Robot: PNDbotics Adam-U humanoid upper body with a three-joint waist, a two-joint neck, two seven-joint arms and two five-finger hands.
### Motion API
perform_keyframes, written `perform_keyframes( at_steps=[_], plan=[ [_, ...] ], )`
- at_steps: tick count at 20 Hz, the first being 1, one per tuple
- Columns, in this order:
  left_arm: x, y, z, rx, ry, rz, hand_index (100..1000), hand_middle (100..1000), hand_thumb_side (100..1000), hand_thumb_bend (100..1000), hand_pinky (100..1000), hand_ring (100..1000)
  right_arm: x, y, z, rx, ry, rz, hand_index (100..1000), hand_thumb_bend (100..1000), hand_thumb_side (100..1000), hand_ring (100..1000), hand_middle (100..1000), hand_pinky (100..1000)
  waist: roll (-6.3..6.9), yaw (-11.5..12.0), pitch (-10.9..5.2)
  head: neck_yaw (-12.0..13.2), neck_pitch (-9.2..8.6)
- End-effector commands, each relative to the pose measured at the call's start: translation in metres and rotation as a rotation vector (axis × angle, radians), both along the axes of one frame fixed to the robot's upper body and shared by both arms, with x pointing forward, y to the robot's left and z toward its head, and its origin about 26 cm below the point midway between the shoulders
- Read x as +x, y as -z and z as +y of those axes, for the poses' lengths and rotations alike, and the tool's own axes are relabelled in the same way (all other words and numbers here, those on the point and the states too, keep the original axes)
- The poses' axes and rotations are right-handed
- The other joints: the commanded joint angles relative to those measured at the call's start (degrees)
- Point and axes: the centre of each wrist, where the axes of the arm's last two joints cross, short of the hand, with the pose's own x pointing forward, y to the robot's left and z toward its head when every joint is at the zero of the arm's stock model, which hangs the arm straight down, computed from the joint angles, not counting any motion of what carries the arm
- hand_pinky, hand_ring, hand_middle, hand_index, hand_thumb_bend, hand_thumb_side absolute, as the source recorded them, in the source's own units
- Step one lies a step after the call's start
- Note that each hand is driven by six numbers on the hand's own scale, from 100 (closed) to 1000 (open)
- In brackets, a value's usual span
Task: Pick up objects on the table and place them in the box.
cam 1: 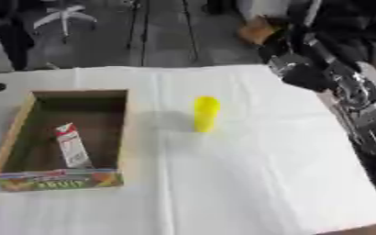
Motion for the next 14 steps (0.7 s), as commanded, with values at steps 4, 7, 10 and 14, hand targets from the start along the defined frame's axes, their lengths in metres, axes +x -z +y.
perform_keyframes(
  at_steps=[4, 7, 10, 14],
  plan=[
    [-0.0012, -0.0087, 0.0026, 0.018, 0.0, -0.028, 782, 675, 999, 403, 645, 831, 0.0, -0.0114, -0.0053, -0.01, 0.006, -0.037, 953, 300, 523, 652, 679, 706, 0.2, -0.1, -0.51, -0.1, -0.14],
    [-0.0012, -0.0088, 0.0026, 0.019, 0.002, -0.028, 782, 675, 999, 403, 645, 831, -0.0012, -0.0111, -0.0055, -0.01, 0.001, -0.041, 953, 297, 524, 654, 682, 708, 0.18, -0.1, -0.54, -0.2, -0.27],
    [-0.0011, -0.0088, 0.0025, 0.019, 0.003, -0.028, 782, 676, 999, 402, 645, 832, -0.0019, -0.011, -0.0062, -0.011, 0.001, -0.043, 953, 295, 524, 653, 681, 708, 0.15, 0.0, -0.54, -0.4, -0.55],
    [-0.0015, -0.0085, 0.0025, 0.018, 0.004, -0.028, 782, 676, 999, 402, 645, 832, -0.0022, -0.0113, -0.0057, -0.011, -0.002, -0.044, 953, 304, 522, 652, 681, 708, 0.17, 0.0, -0.56, -0.3, -0.74]
  ],
)
